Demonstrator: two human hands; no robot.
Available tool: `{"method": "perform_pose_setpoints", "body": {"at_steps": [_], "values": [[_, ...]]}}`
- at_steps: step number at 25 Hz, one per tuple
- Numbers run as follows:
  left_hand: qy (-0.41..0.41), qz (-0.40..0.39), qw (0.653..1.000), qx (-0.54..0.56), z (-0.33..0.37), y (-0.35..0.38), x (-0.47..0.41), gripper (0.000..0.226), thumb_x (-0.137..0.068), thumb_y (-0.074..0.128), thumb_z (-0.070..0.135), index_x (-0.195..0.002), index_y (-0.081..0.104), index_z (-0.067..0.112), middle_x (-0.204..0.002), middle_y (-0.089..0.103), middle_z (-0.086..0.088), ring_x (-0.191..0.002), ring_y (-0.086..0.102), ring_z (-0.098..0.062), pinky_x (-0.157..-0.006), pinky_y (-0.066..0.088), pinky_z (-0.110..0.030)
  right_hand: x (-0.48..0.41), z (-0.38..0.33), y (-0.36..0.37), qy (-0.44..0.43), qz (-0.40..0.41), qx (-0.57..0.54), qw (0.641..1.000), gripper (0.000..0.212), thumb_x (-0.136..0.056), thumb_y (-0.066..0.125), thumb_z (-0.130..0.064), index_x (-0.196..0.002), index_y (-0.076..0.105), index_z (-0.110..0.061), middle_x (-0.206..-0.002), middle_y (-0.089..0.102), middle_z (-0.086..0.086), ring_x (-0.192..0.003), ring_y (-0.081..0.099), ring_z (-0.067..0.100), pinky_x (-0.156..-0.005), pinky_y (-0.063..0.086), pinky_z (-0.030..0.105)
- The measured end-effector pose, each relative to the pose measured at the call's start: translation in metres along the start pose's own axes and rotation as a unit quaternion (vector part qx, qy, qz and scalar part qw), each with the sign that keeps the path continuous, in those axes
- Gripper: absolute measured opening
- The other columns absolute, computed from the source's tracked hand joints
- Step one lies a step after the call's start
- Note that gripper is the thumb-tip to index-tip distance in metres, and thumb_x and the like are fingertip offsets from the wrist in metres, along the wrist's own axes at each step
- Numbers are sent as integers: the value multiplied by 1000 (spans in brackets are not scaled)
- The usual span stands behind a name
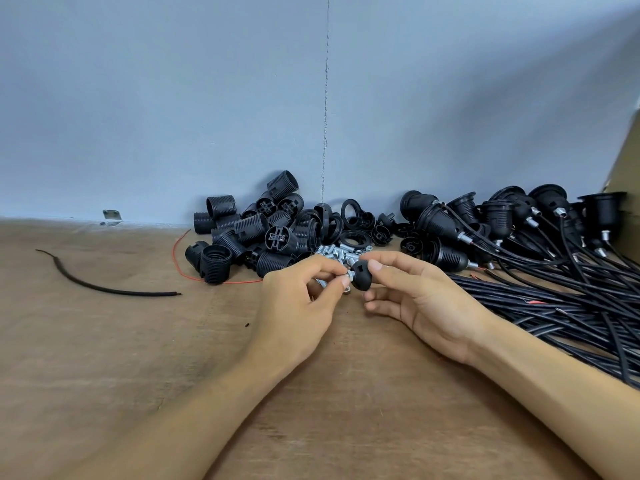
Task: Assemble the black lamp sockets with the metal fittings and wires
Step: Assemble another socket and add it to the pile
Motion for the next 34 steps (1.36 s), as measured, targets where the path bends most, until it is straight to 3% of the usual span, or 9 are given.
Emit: {"method": "perform_pose_setpoints", "body": {"at_steps": [5,8,12,14,16,20,28,34], "values": [[-15,-8,1000,-6,-3,0,-1,25,-86,78,14,-82,73,38,-81,71,26,-62,62,2,-60,42,-6,0,-1,-1,-11,-20,16,1000,38,-78,74,-15,-115,71,-9,-79,64,4,-78,64,19,-79,59,32],[-28,-17,999,0,-4,1,-2,18,-87,77,15,-82,76,33,-77,72,24,-65,63,3,-63,43,-6,1,-4,-2,-32,-26,57,998,35,-77,75,-14,-112,73,-14,-90,69,2,-81,65,19,-81,58,33],[-34,-20,999,17,-6,0,-2,16,-88,76,16,-82,76,31,-74,73,21,-63,64,-2,-62,50,-16,0,-3,-3,-40,-30,60,997,35,-79,75,-13,-114,72,-12,-94,68,6,-82,65,20,-81,58,32],[-30,-18,999,27,-6,0,-2,19,-87,77,14,-81,75,32,-74,72,21,-62,64,-3,-61,52,-18,0,-2,-2,-32,-25,52,998,35,-81,74,-15,-116,70,-9,-86,65,9,-79,64,21,-79,59,32],[-18,-20,999,26,-5,-1,-2,20,-86,77,12,-81,74,32,-72,71,23,-62,65,-1,-60,45,-9,0,-3,-1,-25,-12,62,998,36,-83,74,-21,-116,68,-6,-82,65,8,-75,64,23,-73,59,32],[13,-19,1000,12,-4,0,0,17,-86,79,12,-84,77,28,-66,66,28,-62,62,2,-58,41,-6,2,-4,1,-27,8,100,995,42,-84,72,-35,-116,68,-8,-87,69,5,-62,61,23,-58,55,31],[113,-13,993,-27,3,1,5,16,-85,78,9,-82,78,26,-68,65,28,-52,54,3,-51,33,-3,4,-4,3,-2,15,184,983,40,-95,57,-49,-73,71,-19,-75,68,16,-47,52,19,-44,44,24],[52,-17,998,3,-4,3,1,21,-89,75,17,-84,75,37,-65,68,22,-58,65,-10,-51,42,-10,5,-8,2,-47,-15,143,988,32,-88,66,-37,-105,75,-12,-94,71,10,-69,64,26,-65,56,32]]}}
Point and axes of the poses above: each hand's wrist, its own x-axis away from the middle knuckle, its own y-axis out of the palm, z = x × y, the point moved 3 cm from there along -x, towards the middle knuckle
